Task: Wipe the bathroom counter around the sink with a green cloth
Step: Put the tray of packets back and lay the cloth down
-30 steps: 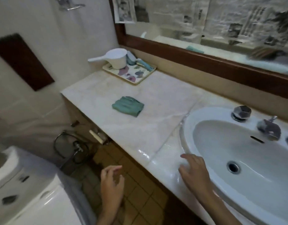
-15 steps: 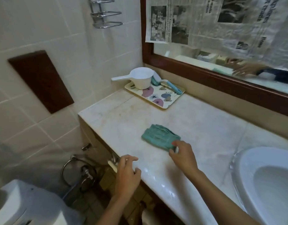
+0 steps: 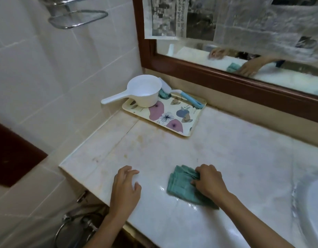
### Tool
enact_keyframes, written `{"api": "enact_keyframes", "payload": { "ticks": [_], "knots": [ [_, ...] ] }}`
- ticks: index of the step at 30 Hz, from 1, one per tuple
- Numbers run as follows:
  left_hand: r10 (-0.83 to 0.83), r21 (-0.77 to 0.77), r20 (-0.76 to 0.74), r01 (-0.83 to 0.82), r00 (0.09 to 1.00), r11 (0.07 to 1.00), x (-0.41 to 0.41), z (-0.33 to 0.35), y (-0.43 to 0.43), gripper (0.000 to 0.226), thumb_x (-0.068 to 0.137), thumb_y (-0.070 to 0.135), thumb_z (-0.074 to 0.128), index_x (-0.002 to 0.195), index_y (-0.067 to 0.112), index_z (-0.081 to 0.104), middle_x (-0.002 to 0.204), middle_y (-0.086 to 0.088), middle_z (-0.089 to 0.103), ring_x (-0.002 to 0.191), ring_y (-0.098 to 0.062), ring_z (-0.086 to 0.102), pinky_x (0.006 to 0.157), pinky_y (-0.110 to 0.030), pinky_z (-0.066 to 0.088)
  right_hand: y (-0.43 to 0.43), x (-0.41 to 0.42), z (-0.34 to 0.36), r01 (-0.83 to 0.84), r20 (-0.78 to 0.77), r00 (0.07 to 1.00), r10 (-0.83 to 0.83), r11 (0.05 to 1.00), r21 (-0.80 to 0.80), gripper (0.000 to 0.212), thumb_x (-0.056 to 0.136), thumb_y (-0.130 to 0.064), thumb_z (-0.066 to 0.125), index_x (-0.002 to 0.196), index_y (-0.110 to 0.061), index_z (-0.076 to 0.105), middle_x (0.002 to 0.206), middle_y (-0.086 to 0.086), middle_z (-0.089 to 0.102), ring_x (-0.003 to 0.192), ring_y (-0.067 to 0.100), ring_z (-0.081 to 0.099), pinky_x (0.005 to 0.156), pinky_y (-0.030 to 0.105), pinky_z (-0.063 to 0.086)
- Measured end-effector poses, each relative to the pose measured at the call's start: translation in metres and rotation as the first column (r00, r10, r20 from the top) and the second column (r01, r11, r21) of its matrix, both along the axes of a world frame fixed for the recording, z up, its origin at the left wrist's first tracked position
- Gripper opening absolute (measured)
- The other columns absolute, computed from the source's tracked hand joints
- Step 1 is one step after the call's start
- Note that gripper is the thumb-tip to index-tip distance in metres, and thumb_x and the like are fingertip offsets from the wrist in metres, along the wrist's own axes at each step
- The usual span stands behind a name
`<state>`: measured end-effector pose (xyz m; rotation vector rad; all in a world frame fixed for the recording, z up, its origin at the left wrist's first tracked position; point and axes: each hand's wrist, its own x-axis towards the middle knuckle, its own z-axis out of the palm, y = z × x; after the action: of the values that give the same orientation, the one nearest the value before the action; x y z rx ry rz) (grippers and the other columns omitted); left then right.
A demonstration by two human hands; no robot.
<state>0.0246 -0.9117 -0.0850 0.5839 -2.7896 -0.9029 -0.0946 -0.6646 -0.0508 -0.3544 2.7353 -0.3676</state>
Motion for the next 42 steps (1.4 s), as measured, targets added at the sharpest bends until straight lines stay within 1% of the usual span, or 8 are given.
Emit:
{"api": "enact_keyframes", "payload": {
  "ticks": [6, 10, 16, 20, 25, 33, 37, 42],
  "knots": [
    [-0.259, -0.168, -0.076, 0.244, 0.963, 0.955, -0.04, -0.016, -0.031, 0.034, 0.082, 0.018, 0.053, 0.114, 0.016, 0.066, 0.134, -0.004, 0.053, 0.121, -0.021, 0.045, 0.095, -0.037, 0.043, -0.011, -0.001, 0.014, -0.043, 0.134, 0.99, 0.037, 0.998, 0.043, 0.006, 0.084, -0.018, 0.052, 0.082, -0.019, 0.047, 0.082, 0.001, 0.056, 0.077, 0.02, 0.052, 0.067, 0.037, 0.045],
    [-0.438, -0.223, -0.034, 0.42, 0.899, 0.88, -0.064, -0.02, -0.039, 0.042, 0.084, 0.026, 0.043, 0.118, 0.018, 0.066, 0.136, -0.002, 0.055, 0.124, -0.018, 0.046, 0.096, -0.034, 0.041, -0.026, -0.037, 0.042, -0.005, 0.317, 0.947, 0.052, 0.989, -0.146, 0.016, 0.083, -0.015, 0.067, 0.079, -0.019, 0.052, 0.087, -0.001, 0.061, 0.085, 0.019, 0.056, 0.071, 0.03, 0.041],
    [-0.48, -0.234, -0.055, 0.455, 0.876, 0.859, -0.068, -0.021, -0.04, 0.04, 0.08, 0.021, 0.048, 0.116, 0.021, 0.067, 0.135, 0.0, 0.055, 0.124, -0.019, 0.049, 0.097, -0.029, 0.03, -0.071, -0.136, 0.077, -0.003, 0.126, 0.991, 0.04, 0.959, -0.283, 0.014, 0.082, -0.012, 0.071, 0.082, -0.018, 0.059, 0.09, 0.001, 0.062, 0.088, 0.021, 0.055, 0.074, 0.031, 0.041],
    [-0.48, -0.22, -0.066, 0.456, 0.875, 0.862, -0.069, -0.024, -0.04, 0.04, 0.079, 0.02, 0.052, 0.117, 0.02, 0.066, 0.136, -0.001, 0.054, 0.125, -0.022, 0.05, 0.096, -0.033, 0.039, -0.116, -0.197, 0.072, -0.079, 0.074, 0.993, 0.095, 0.977, -0.199, 0.014, 0.081, -0.014, 0.071, 0.092, -0.016, 0.062, 0.097, 0.002, 0.062, 0.092, 0.022, 0.055, 0.082, 0.036, 0.045],
    [-0.485, -0.198, -0.062, 0.465, 0.872, 0.863, -0.069, -0.025, -0.041, 0.04, 0.08, 0.02, 0.053, 0.118, 0.021, 0.066, 0.137, 0.0, 0.054, 0.125, -0.022, 0.051, 0.094, -0.036, 0.044, -0.148, -0.223, 0.04, -0.128, -0.003, 0.992, 0.128, 0.991, -0.042, 0.009, 0.082, -0.01, 0.064, 0.09, -0.014, 0.062, 0.09, 0.004, 0.058, 0.092, 0.026, 0.053, 0.07, 0.032, 0.034],
    [-0.506, -0.169, -0.036, 0.494, 0.862, 0.853, -0.072, -0.019, -0.04, 0.04, 0.08, 0.022, 0.05, 0.115, 0.02, 0.069, 0.132, -0.002, 0.06, 0.118, -0.022, 0.058, 0.087, -0.034, 0.049, -0.146, -0.203, 0.003, 0.139, -0.289, 0.952, -0.103, 0.984, 0.107, 0.033, 0.085, -0.014, 0.048, 0.118, -0.015, 0.053, 0.119, 0.009, 0.057, 0.116, 0.03, 0.041, 0.092, 0.048, 0.033],
    [-0.504, -0.181, 0.019, 0.498, 0.864, 0.848, -0.074, -0.011, -0.04, 0.042, 0.078, 0.026, 0.046, 0.111, 0.021, 0.071, 0.128, -0.002, 0.063, 0.109, -0.022, 0.063, 0.081, -0.034, 0.051, -0.134, -0.169, 0.005, 0.285, -0.354, 0.893, -0.279, 0.958, -0.036, 0.053, 0.084, -0.016, 0.052, 0.136, -0.019, 0.045, 0.136, 0.005, 0.051, 0.123, 0.027, 0.038, 0.095, 0.044, 0.035],
    [-0.48, -0.197, 0.061, 0.482, 0.875, 0.854, -0.073, -0.003, -0.04, 0.042, 0.073, 0.027, 0.046, 0.105, 0.022, 0.073, 0.121, -0.002, 0.066, 0.1, -0.022, 0.065, 0.076, -0.035, 0.052, -0.105, -0.08, 0.011, 0.415, -0.306, 0.808, -0.504, 0.854, -0.313, 0.039, 0.084, -0.018, 0.059, 0.123, -0.016, 0.06, 0.129, 0.003, 0.057, 0.119, 0.025, 0.041, 0.094, 0.04, 0.039]
  ]
}}
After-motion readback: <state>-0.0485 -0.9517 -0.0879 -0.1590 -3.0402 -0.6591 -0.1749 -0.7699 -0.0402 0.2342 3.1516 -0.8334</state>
